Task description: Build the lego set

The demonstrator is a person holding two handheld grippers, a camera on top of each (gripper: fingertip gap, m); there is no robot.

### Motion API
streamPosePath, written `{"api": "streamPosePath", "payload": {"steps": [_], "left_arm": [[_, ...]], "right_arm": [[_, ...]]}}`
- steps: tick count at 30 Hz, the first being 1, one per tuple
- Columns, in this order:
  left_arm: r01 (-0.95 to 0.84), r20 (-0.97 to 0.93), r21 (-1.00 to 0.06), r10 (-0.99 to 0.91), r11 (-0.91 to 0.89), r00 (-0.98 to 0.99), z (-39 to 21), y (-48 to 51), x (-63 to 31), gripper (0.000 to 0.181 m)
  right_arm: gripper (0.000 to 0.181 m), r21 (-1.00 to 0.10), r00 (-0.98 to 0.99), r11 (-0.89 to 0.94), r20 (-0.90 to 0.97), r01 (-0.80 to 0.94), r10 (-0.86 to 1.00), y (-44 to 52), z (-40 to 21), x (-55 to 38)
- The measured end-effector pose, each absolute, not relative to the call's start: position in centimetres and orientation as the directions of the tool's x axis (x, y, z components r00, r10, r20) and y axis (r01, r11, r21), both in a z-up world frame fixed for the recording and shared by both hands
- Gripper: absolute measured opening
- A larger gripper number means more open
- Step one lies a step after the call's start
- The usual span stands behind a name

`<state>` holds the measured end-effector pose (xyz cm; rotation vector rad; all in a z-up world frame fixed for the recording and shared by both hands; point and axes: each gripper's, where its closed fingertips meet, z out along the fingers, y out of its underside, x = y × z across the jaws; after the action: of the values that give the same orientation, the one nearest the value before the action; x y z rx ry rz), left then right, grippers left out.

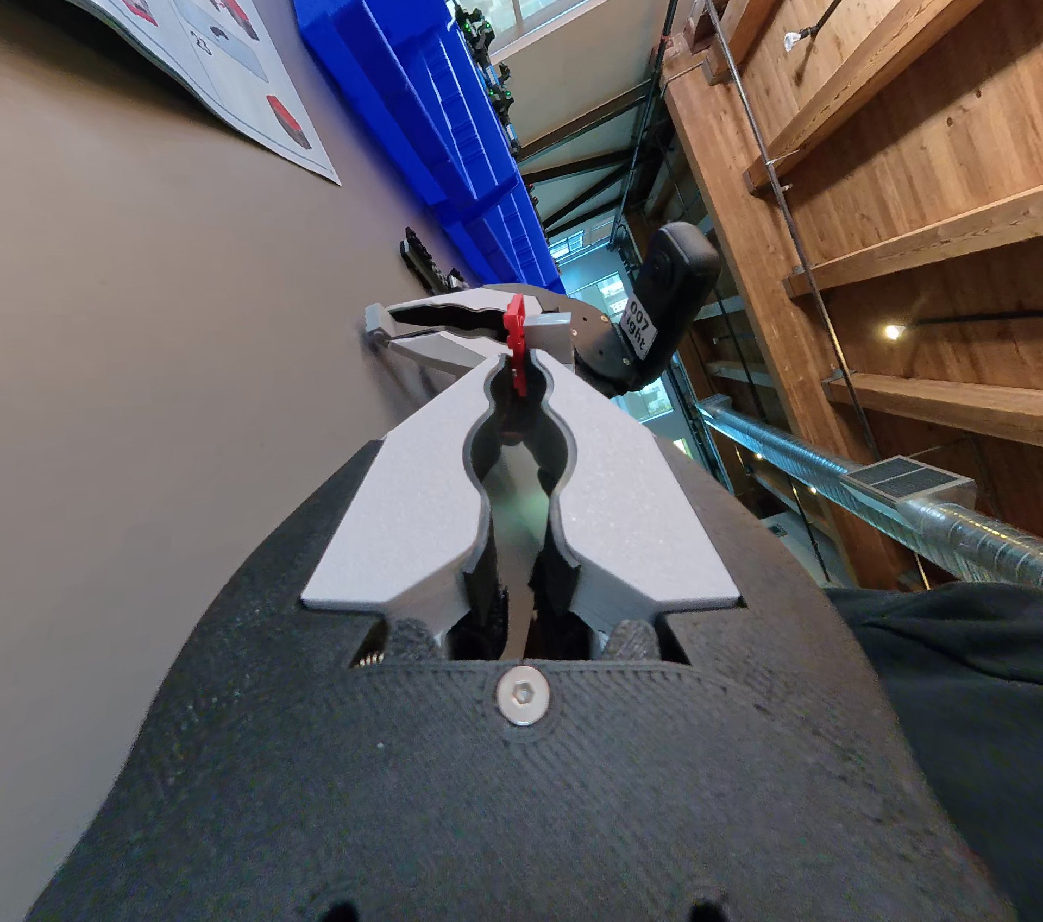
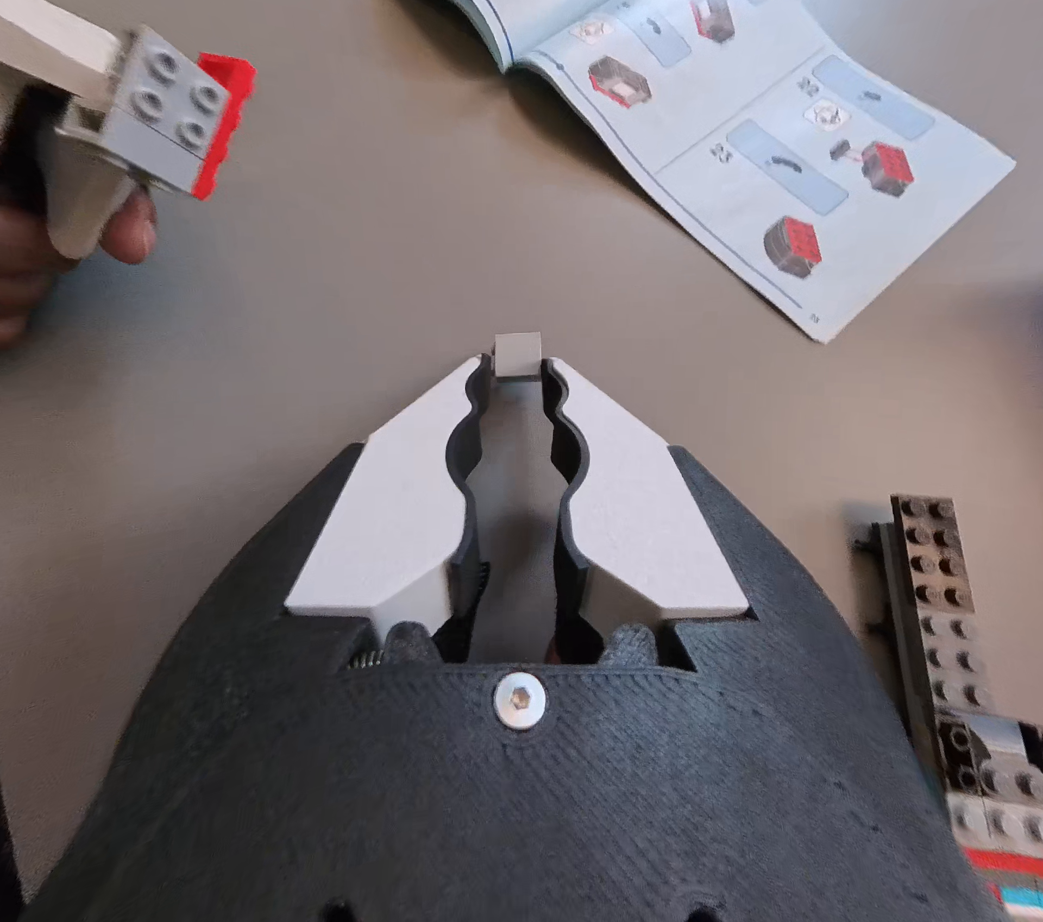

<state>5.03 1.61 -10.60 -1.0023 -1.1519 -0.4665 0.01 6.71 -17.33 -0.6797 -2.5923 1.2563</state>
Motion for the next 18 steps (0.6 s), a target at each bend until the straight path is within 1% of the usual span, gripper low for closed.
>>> {"api": "streamPosePath", "payload": {"steps": [3, 5, 7, 10, 12, 13, 16, 18], "left_arm": [[0.748, 0.912, -0.404, 0.166, 0.527, 0.375, -10.5, 1.2, 4.9, 0.005], [0.741, 0.913, -0.402, 0.171, 0.537, 0.371, -10.5, 0.8, 4.7, 0.005], [0.733, 0.914, -0.399, 0.174, 0.551, 0.367, -10.5, 0.3, 4.5, 0.005], [0.718, 0.918, -0.389, 0.178, 0.577, 0.354, -10.5, -0.5, 4.2, 0.005], [0.707, 0.923, -0.377, 0.177, 0.598, 0.342, -10.5, -1.2, 4.0, 0.005], [0.703, 0.925, -0.370, 0.175, 0.607, 0.337, -10.6, -1.4, 3.8, 0.005], [0.694, 0.932, -0.350, 0.164, 0.630, 0.322, -10.6, -2.0, 3.6, 0.005], [0.689, 0.938, -0.334, 0.154, 0.643, 0.311, -10.6, -2.3, 3.5, 0.005]], "right_arm": [[0.017, -0.859, -0.896, 0.447, -0.031, 0.250, 0.442, 4.9, -15.3, -0.3], [0.017, -0.906, -0.905, 0.385, 0.005, 0.176, 0.425, 3.5, -13.7, -0.8], [0.017, -0.938, -0.911, 0.338, 0.070, 0.078, 0.405, 1.8, -12.3, -1.4], [0.017, -0.959, -0.876, 0.243, 0.240, -0.146, 0.418, -0.4, -9.7, -2.2], [0.017, -0.938, -0.839, 0.224, 0.339, -0.265, 0.426, -1.4, -9.0, -2.2], [0.017, -0.917, -0.820, 0.254, 0.390, -0.307, 0.418, -1.8, -9.2, -2.1], [0.017, -0.821, -0.757, 0.409, 0.546, -0.399, 0.359, -2.4, -11.4, -1.9], [0.017, -0.754, -0.730, 0.499, 0.613, -0.427, 0.303, -2.6, -12.9, -1.8]]}}
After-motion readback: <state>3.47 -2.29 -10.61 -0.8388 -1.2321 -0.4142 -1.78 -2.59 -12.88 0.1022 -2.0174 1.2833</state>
